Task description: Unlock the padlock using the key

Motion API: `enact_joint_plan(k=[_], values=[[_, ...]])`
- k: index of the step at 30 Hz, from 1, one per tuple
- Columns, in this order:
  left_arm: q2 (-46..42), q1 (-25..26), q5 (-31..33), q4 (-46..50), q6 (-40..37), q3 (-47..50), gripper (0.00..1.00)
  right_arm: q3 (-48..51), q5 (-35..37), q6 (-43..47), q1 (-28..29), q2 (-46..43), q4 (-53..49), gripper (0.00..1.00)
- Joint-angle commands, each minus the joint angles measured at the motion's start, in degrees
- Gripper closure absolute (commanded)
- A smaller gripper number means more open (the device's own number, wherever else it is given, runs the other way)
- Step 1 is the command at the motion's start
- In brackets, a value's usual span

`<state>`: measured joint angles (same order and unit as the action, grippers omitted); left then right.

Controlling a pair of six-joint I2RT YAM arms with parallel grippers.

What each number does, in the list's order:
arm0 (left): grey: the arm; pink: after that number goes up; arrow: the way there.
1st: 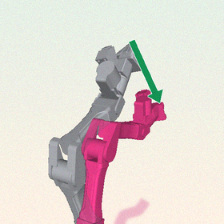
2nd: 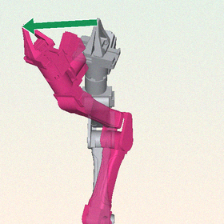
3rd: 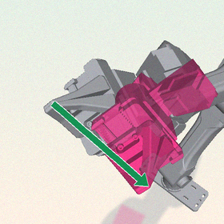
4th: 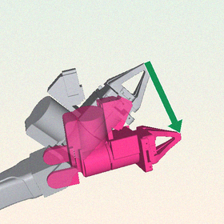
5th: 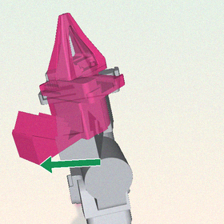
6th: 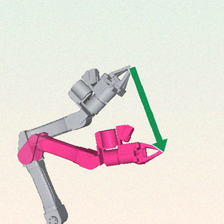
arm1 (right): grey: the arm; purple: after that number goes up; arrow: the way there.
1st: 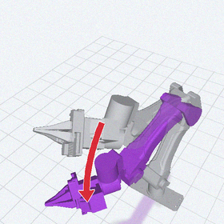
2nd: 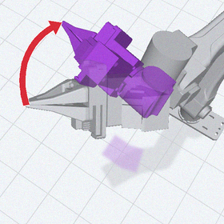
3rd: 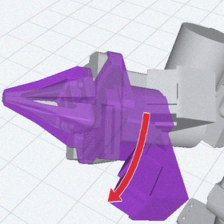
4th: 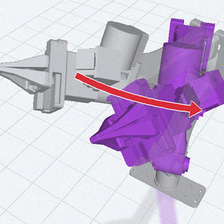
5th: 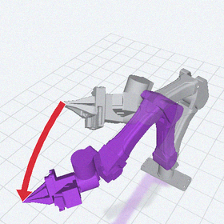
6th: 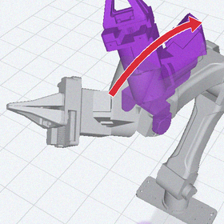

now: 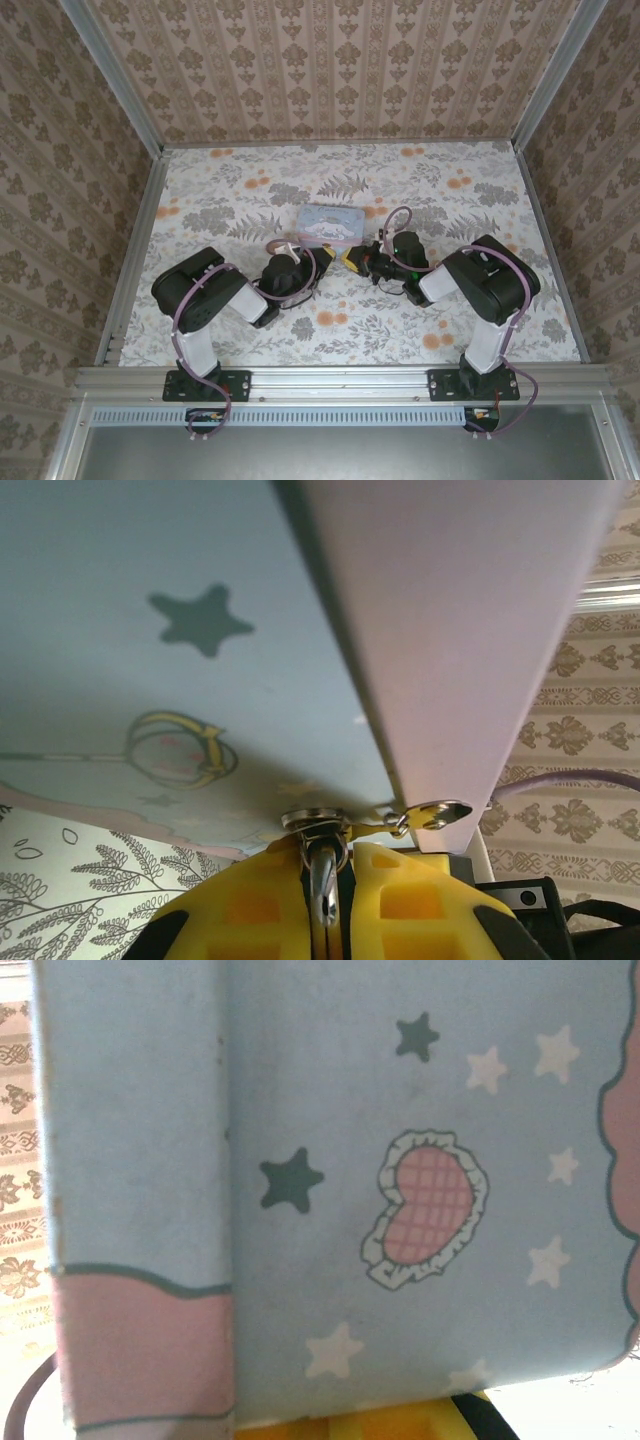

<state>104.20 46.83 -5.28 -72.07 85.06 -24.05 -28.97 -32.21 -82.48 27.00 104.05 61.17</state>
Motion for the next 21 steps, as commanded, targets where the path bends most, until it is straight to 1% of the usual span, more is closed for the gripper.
enact_joint_plan(k=[1,4,8,18,20,21], values=[[-1.22,5.53,-21.04,-2.5,-0.99,-1.78,1.0,-3.65,-1.88,1.57,0.95,0.87,10.36,1.0],[-1.49,5.44,-22.97,-2.55,-1.06,-1.96,1.0,-5.08,-4.41,4.03,0.86,0.66,8.98,1.0],[-3.44,4.78,-24.95,-2.47,-0.48,-1.21,1.0,-4.56,-5.74,6.31,0.27,-0.54,6.85,1.0],[-6.08,1.97,-31.1,-2.46,0.83,0.49,1.0,-1.71,-8.12,6.94,-1.07,-2.59,6.75,1.0],[-6.61,1.49,-31.19,-2.46,0.83,0.78,1.0,-1.62,-8.68,7.32,-1.33,-3.02,6.26,1.0],[-6.86,1.33,-33.23,-2.46,0.89,0.85,1.0,-1.61,-8.86,7.57,-1.43,-3.02,6.01,1.0]])
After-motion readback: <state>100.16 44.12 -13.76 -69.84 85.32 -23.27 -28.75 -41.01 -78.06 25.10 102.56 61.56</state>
